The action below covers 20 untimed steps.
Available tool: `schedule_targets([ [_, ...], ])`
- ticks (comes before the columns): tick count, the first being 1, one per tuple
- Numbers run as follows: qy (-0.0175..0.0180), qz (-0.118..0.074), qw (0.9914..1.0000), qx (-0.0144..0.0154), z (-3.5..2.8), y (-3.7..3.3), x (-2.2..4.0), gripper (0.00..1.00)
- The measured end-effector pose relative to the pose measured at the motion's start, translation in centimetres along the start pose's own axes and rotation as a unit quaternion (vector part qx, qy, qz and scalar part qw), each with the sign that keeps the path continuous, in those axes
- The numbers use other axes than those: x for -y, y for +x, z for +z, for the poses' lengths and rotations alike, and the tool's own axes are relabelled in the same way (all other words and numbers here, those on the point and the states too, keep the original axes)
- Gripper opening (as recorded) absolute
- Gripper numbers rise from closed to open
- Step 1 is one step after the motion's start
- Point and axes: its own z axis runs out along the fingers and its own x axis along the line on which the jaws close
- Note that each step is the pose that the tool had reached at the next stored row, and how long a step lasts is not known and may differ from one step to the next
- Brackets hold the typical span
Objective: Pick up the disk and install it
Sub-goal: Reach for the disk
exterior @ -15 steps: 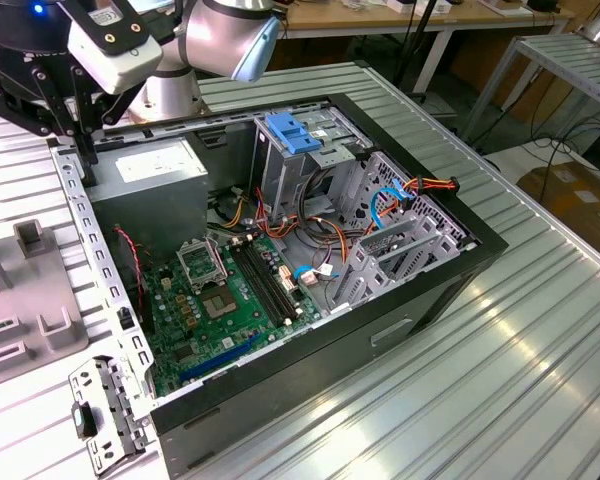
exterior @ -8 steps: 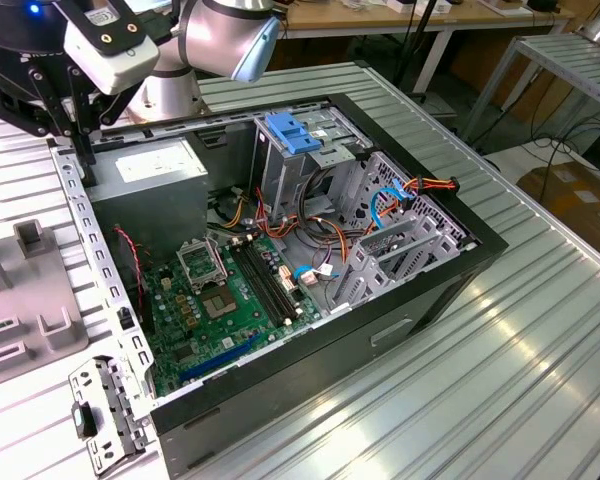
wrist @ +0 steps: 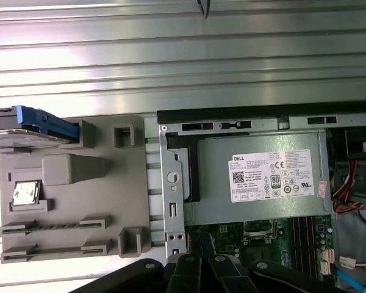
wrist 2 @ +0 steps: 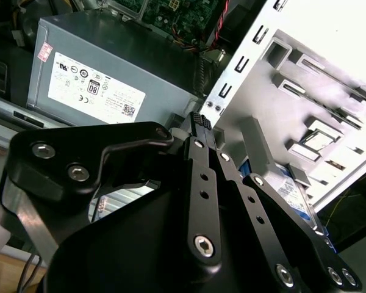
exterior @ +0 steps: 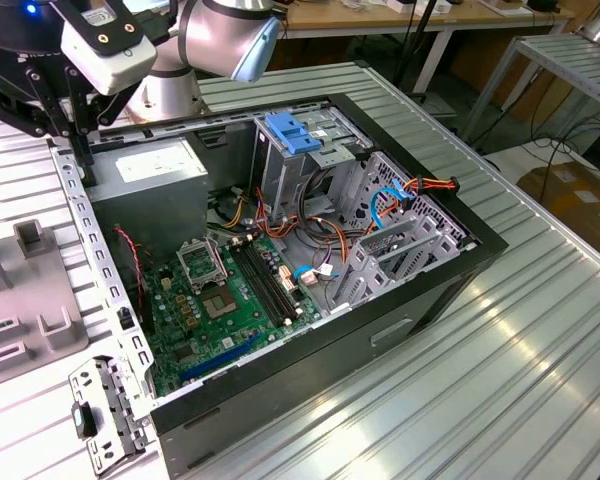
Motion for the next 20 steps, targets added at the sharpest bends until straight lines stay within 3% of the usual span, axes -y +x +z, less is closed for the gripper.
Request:
schedule_targets([
  [20,0.0000,0.000,1.00000,0.0000,-0.02,0.44,0.03,0.11],
])
